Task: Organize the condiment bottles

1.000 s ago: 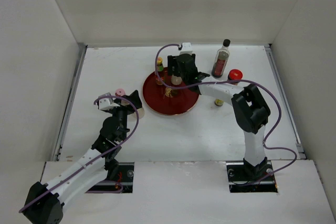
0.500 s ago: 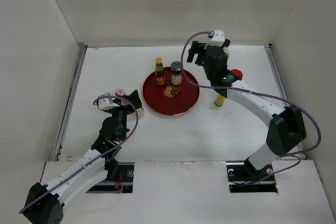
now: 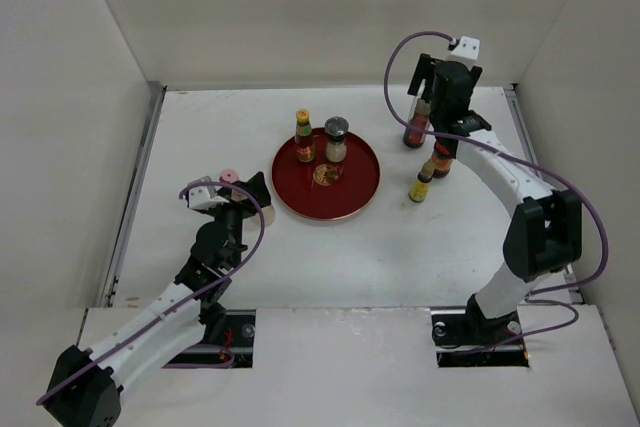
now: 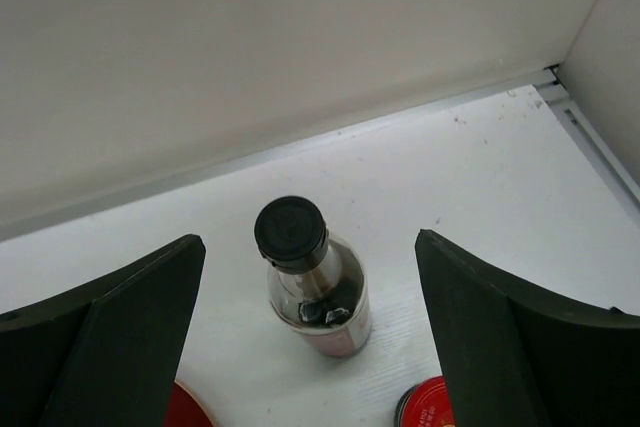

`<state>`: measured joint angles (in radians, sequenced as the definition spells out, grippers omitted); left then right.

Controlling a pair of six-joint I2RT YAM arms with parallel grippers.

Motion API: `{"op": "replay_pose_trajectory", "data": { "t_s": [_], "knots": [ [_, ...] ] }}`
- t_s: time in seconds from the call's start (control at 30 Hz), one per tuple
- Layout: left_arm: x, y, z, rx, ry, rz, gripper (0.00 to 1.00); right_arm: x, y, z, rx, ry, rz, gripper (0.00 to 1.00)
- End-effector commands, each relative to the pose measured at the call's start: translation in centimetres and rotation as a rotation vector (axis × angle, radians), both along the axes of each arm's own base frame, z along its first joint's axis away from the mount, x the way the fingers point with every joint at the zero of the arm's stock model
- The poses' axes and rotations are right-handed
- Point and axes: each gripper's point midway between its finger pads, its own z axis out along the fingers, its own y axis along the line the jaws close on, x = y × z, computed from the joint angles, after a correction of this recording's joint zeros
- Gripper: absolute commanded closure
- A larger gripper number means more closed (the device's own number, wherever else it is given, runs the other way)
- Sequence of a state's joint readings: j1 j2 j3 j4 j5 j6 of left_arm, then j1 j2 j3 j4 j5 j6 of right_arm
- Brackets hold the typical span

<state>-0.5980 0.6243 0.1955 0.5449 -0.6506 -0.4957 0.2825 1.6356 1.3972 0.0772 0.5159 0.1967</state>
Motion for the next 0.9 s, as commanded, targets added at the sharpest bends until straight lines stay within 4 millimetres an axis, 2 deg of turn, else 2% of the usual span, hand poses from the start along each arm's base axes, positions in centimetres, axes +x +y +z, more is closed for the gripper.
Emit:
{"op": "replay_pose_trajectory", "data": {
  "t_s": [0.0, 0.17, 0.4, 0.6, 0.73, 0.87],
  "knots": [
    [0.1, -0.1, 1.0, -0.035, -0.04, -0.005, 0.06, 0.9, 0.5, 1.7, -0.037, -0.038, 0.029, 0.08],
    [0.1, -0.2, 1.1, -0.037, -0.041, -0.009, 0.06, 2.5, 0.2, 0.4, -0.056, -0.017, 0.019, 0.12],
    [0.3, -0.1, 0.6, -0.036, -0.033, -0.003, 0.06, 4.3, 0.6, -2.0, -0.062, 0.018, 0.027, 0.25],
    [0.4, -0.3, 0.5, -0.033, -0.031, -0.009, 0.06, 5.1, 0.4, -2.4, -0.059, 0.02, 0.019, 0.51],
    [0.6, -0.3, 0.4, -0.03, -0.023, -0.008, 0.06, 5.0, 0.3, -0.9, -0.04, -0.035, 0.014, 0.65],
    [0.6, -0.2, 0.3, -0.03, -0.023, -0.006, 0.06, 4.2, 0.2, 2.0, -0.035, -0.105, 0.012, 0.7]
  ]
}}
